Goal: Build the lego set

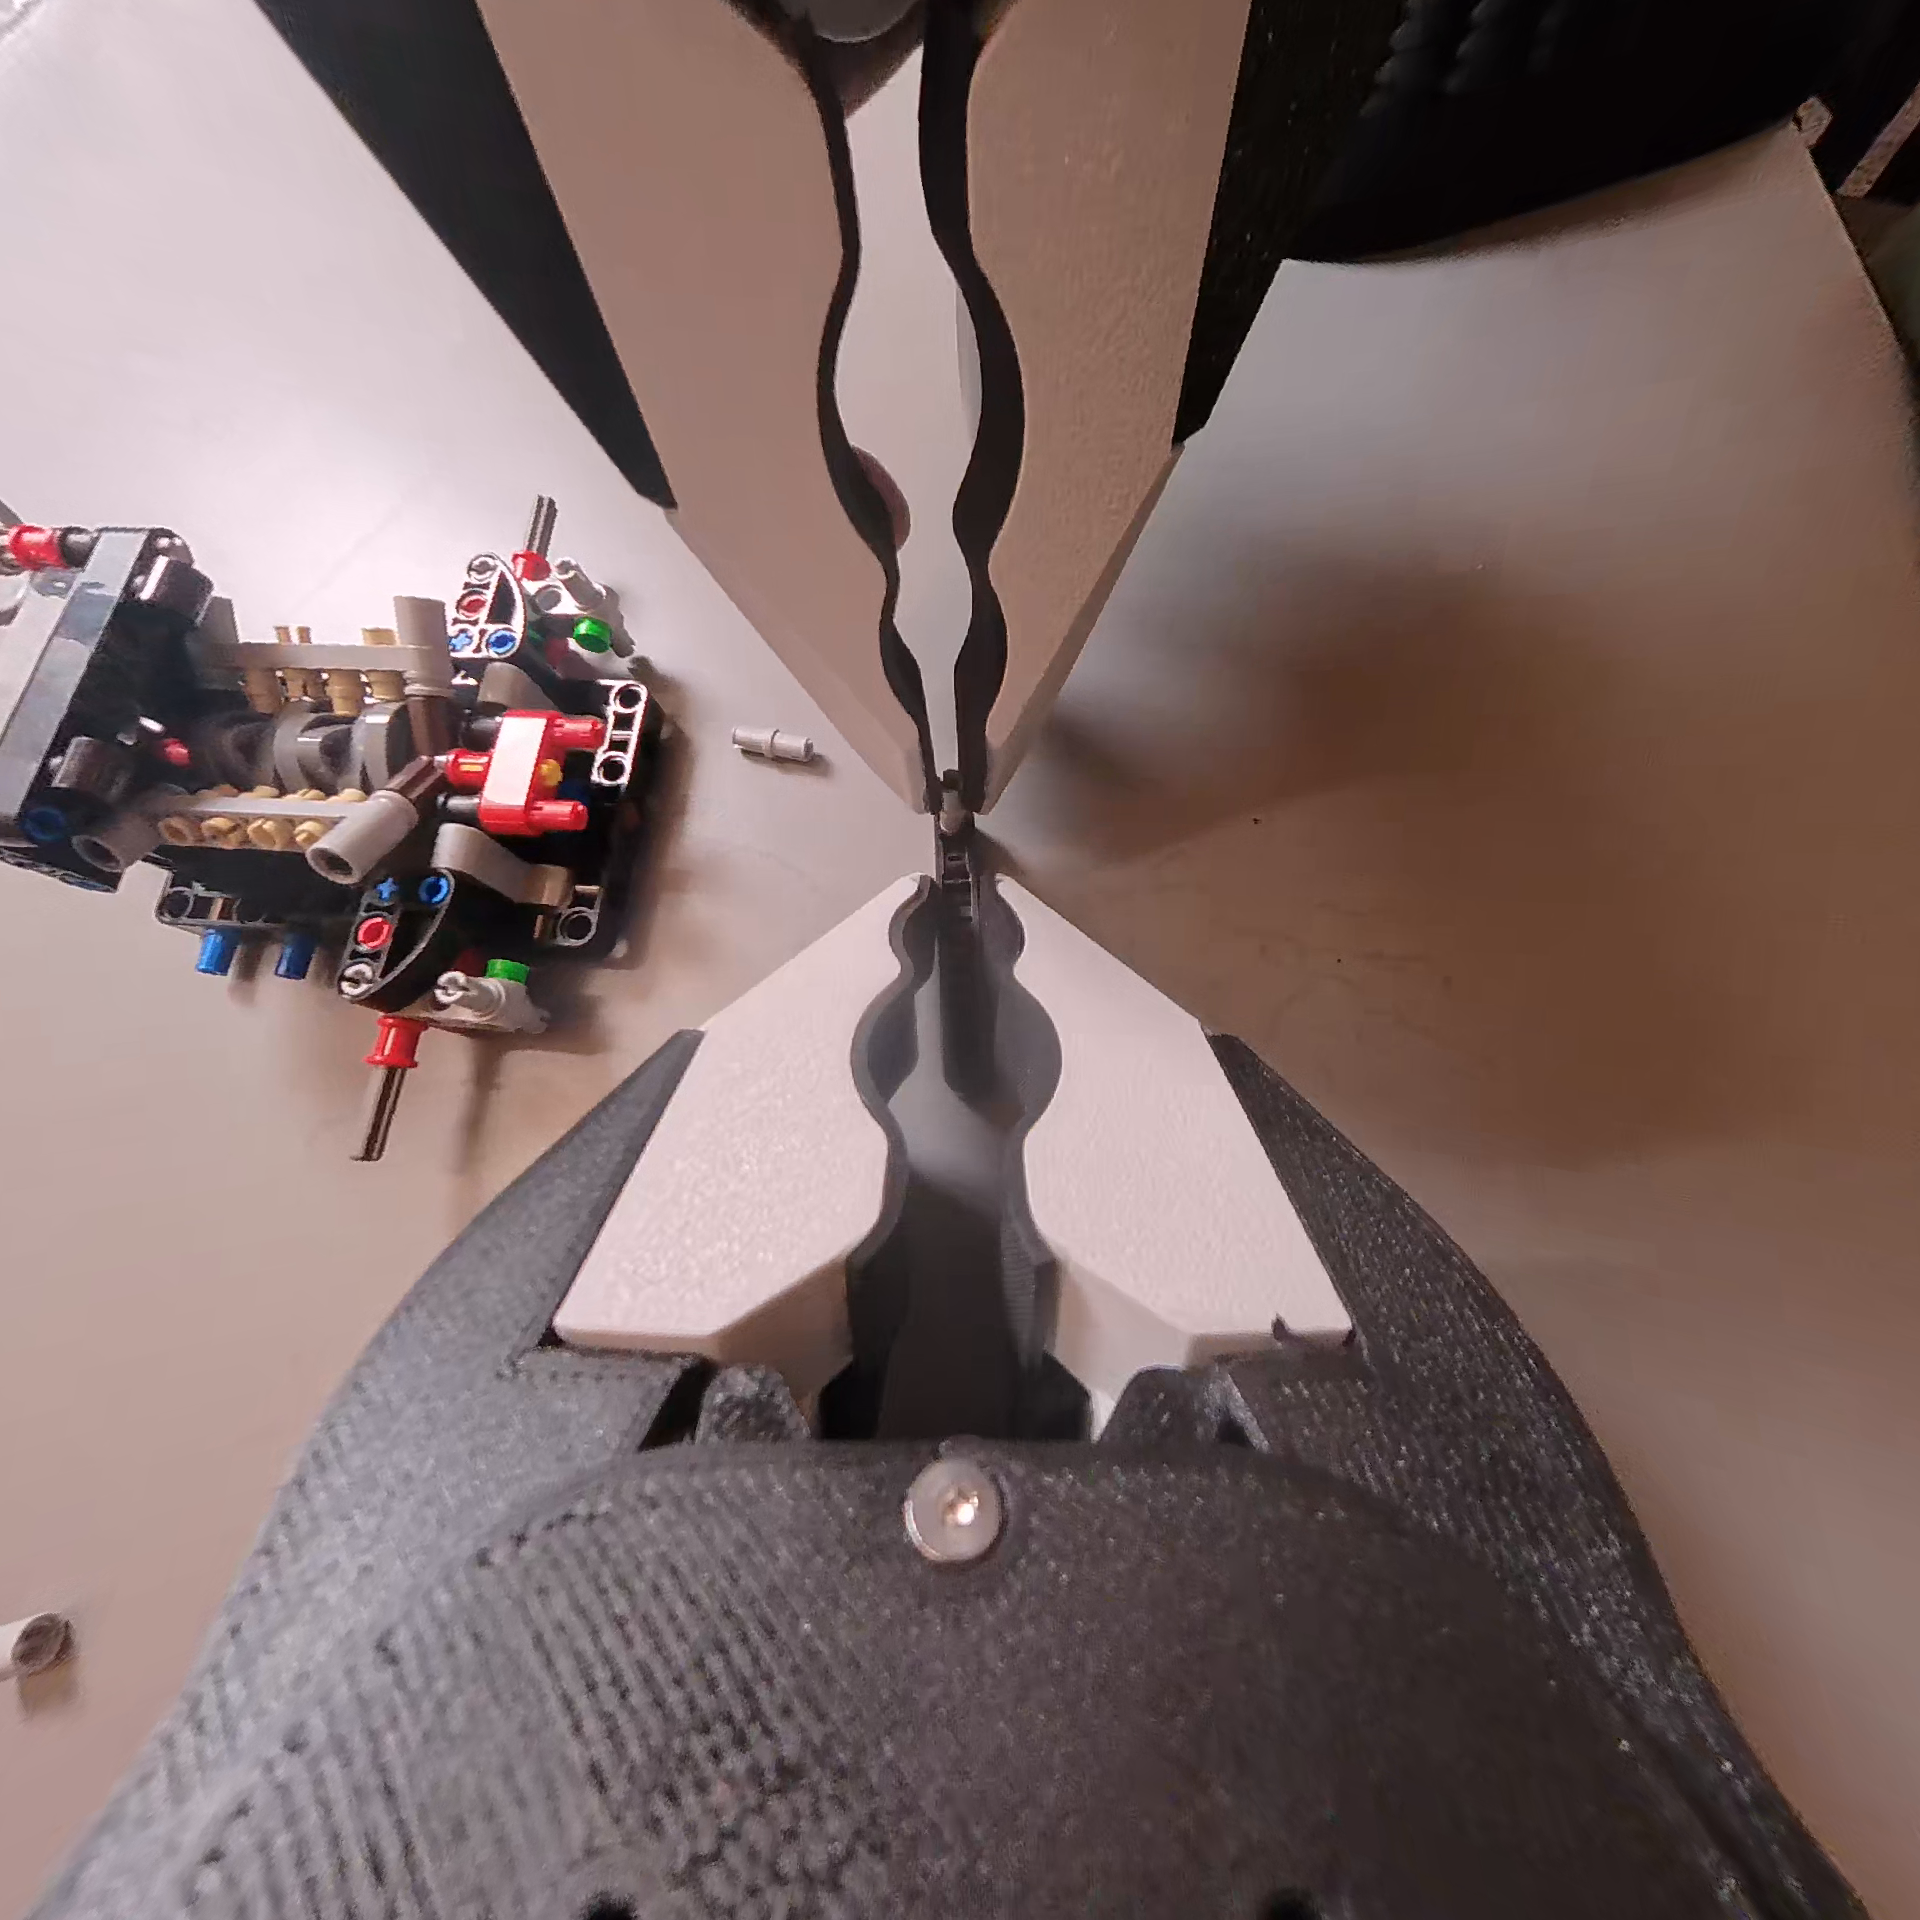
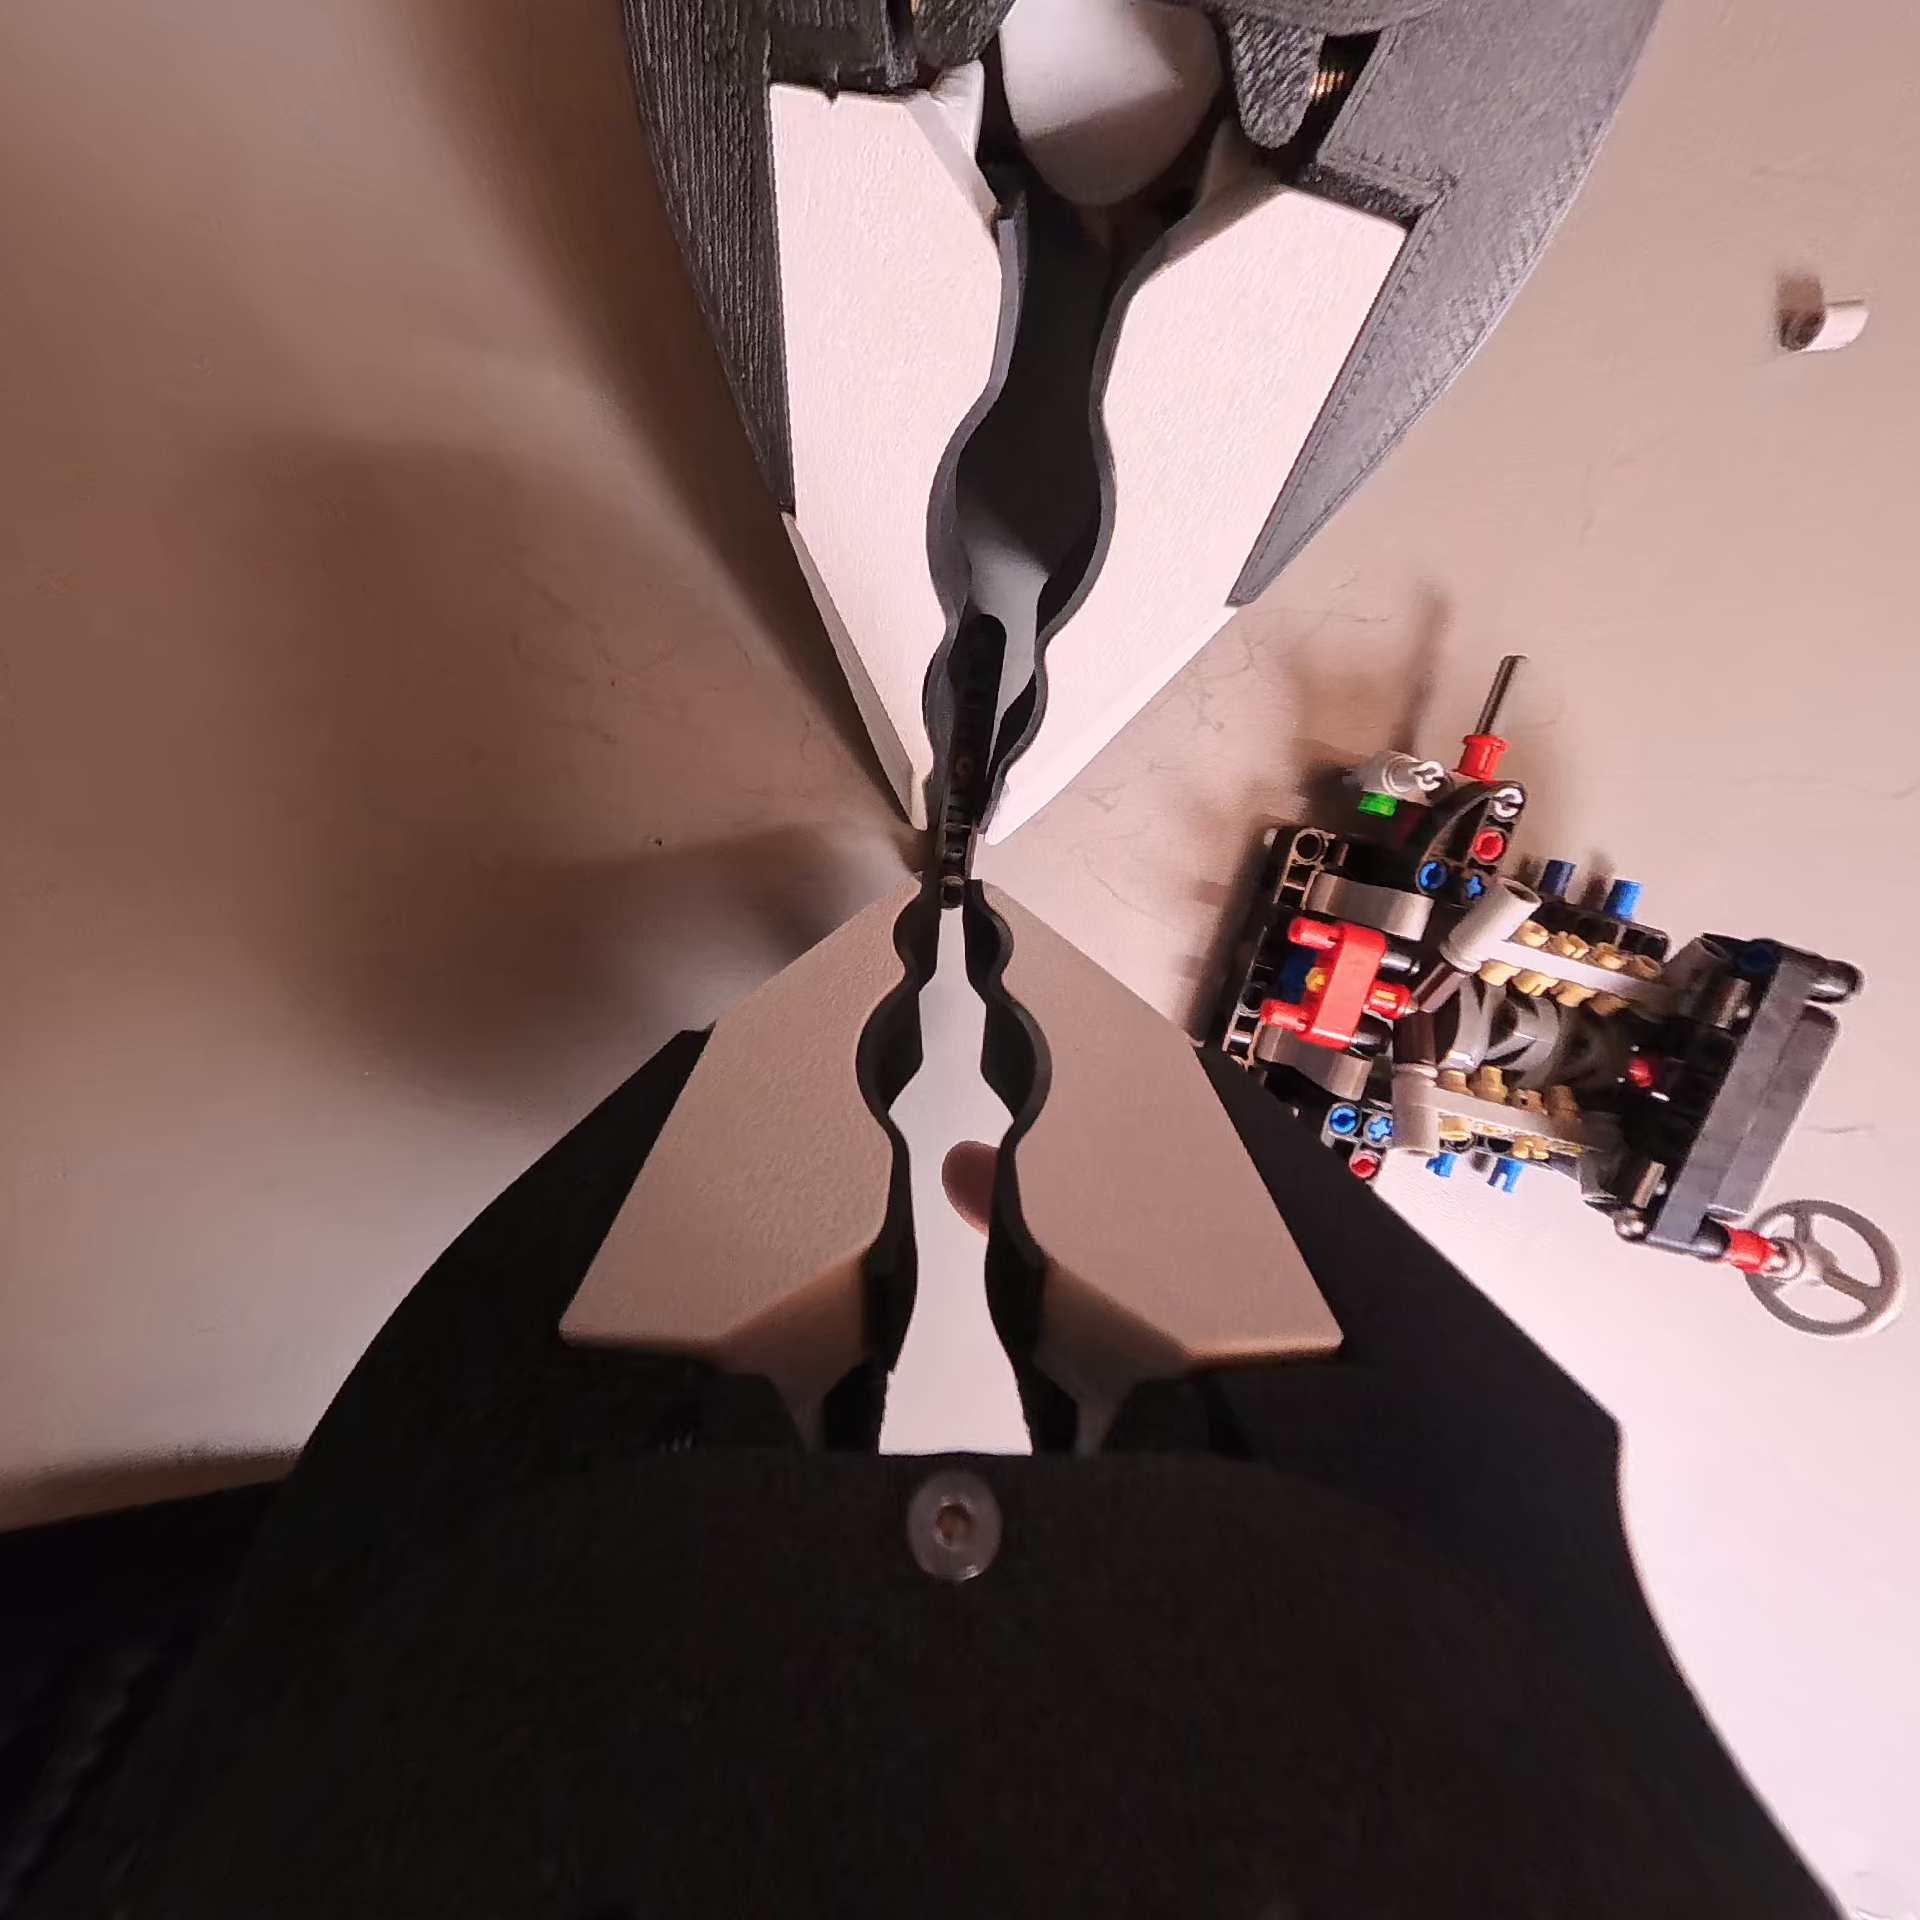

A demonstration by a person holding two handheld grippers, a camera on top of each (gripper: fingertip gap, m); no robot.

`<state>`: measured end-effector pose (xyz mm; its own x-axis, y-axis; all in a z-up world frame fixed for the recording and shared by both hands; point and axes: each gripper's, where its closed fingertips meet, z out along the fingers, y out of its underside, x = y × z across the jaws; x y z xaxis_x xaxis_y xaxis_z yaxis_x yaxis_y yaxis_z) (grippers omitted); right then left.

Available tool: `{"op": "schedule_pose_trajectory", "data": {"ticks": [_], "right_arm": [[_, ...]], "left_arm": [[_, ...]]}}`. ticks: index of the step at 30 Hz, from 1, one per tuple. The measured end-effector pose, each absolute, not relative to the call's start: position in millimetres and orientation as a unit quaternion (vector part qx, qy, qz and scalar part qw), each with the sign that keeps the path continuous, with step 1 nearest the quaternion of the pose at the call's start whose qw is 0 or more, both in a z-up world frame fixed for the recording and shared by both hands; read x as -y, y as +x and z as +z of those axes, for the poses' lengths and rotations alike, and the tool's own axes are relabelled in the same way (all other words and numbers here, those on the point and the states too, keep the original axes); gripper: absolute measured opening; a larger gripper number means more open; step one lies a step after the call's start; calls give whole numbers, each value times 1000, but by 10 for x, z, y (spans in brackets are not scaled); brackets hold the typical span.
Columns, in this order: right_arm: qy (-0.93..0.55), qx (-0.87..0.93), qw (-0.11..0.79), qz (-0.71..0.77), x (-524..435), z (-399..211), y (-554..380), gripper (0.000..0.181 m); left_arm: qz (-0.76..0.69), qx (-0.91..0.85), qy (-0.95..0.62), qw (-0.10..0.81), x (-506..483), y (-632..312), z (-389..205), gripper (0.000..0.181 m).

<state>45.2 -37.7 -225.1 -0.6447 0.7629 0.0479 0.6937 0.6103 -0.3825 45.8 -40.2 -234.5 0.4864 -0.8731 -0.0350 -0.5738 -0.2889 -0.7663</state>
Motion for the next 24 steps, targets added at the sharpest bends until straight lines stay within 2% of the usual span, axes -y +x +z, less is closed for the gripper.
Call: {"op": "schedule_pose_trajectory", "data": {"ticks": [13,21,24], "right_arm": [[-396,896,94,178,418,-2300,441,3],[-463,791,149,371,395,-2069,346,2],[-473,736,181,449,377,-1932,325,2]], "left_arm": [[-194,-474,-772,377,412,478,-2345,7],[-196,-468,-775,376,410,467,-2342,7],[-208,-456,-770,395,416,460,-2266,23]]}}
